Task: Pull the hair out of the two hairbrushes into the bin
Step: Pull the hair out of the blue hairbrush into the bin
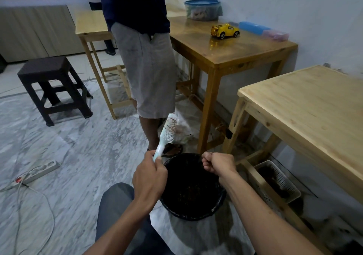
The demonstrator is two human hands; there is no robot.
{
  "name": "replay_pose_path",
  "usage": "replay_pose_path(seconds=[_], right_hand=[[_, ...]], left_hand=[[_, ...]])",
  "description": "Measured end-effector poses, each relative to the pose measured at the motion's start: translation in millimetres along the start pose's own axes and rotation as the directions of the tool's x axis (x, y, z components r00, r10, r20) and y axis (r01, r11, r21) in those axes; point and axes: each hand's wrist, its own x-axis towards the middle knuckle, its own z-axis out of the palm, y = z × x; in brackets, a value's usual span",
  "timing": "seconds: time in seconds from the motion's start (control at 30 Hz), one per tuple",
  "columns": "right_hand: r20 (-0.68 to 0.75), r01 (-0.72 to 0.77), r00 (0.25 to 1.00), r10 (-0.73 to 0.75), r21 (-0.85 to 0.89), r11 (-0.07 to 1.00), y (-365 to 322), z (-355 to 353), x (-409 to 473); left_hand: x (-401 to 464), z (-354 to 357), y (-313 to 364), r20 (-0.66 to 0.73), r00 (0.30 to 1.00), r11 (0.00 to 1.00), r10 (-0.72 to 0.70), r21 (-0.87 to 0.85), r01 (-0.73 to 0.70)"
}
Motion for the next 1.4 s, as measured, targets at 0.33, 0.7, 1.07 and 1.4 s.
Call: replay_pose_path(seconds=[0.33,0.7,1.07,1.4], right_hand=[[-0.119,-0.058,0.992,0.046,-0.103,0.993,10,-13,11],[0.501,0.204,0.853,-0.143,-0.067,0.977,-28,0,-6],[0.251,0.287,0.917,-0.311,0.128,0.949,-14,7,-4],[0.287,0.319,0.935,-0.209,-0.418,0.851,7,-15,9]], left_hand=[[12,-8,5,-0.085,0.996,0.998,0.008,-0.059,-0.013],[-4,2,2,0.000,0.985,0.985,0.171,0.036,-0.171],[-2,0,-2,0.003,0.986,0.985,0.167,0.042,-0.167],[8,-8,-4,-0.056,0.997,0.997,0.054,-0.045,-0.057]])
